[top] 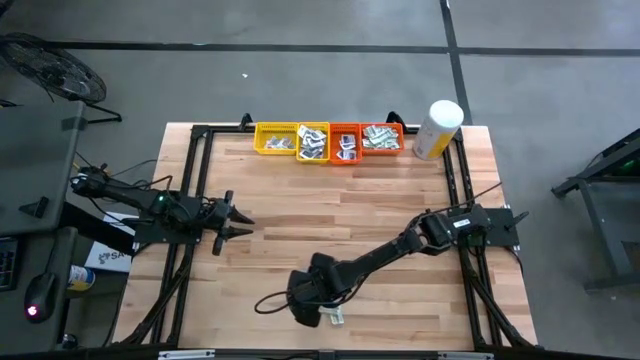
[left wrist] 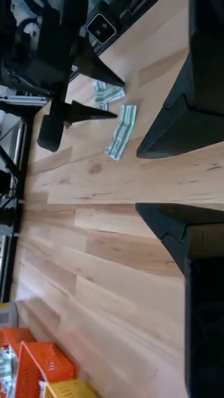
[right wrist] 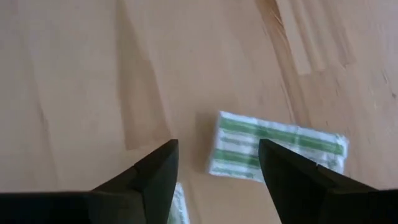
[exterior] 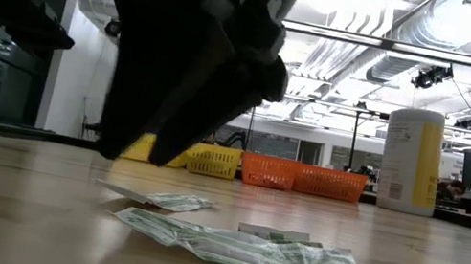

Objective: Pick & Place First Aid Supplies
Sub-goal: Put the green pad into the right orange bin

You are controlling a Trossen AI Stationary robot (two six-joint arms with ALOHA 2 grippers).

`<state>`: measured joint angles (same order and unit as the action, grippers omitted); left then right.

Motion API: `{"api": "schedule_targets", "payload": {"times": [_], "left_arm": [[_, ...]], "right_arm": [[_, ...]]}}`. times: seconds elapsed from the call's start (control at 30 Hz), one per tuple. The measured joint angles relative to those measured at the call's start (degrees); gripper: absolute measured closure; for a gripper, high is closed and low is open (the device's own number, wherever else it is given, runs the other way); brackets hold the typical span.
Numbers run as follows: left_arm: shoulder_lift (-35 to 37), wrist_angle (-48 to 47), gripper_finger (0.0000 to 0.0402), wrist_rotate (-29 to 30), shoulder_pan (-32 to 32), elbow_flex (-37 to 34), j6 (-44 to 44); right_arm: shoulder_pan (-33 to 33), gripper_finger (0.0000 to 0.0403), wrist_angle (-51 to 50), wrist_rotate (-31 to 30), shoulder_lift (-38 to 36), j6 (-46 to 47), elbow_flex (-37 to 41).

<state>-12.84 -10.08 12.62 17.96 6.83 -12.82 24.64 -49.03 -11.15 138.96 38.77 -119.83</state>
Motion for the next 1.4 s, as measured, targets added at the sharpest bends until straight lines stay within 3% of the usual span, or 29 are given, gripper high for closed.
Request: {"api": "schedule_targets", "payload": {"times": [0.2, 0.6, 1.0, 1.17, 1.4], "left_arm": [[0.02, 0.23, 0.0276, -0.65, -1.75, 0.00, 0.84], [0.02, 3.53, 0.0276, -16.89, -16.61, 0.00, 3.30], [-0.01, 2.20, 0.0276, -16.65, -18.34, 0.00, 3.01], [-0.02, 2.22, 0.0276, -14.40, -18.34, 0.00, -0.23], [-0.05, 1.34, 0.0276, -17.81, -18.32, 0.00, -9.99]], "right_arm": [[0.00, 0.0187, -0.91, 0.43, 0.68, -0.33, 0.04], [0.03, 0.0187, -0.58, 1.03, 1.57, 0.89, 0.11], [0.11, 0.0187, -1.85, -0.27, 1.95, 3.26, 0.11], [0.11, 0.0187, -2.10, -0.27, 1.95, 2.49, 0.11], [0.09, 0.0187, -0.80, -0.53, 1.95, 2.56, 0.11]]}}
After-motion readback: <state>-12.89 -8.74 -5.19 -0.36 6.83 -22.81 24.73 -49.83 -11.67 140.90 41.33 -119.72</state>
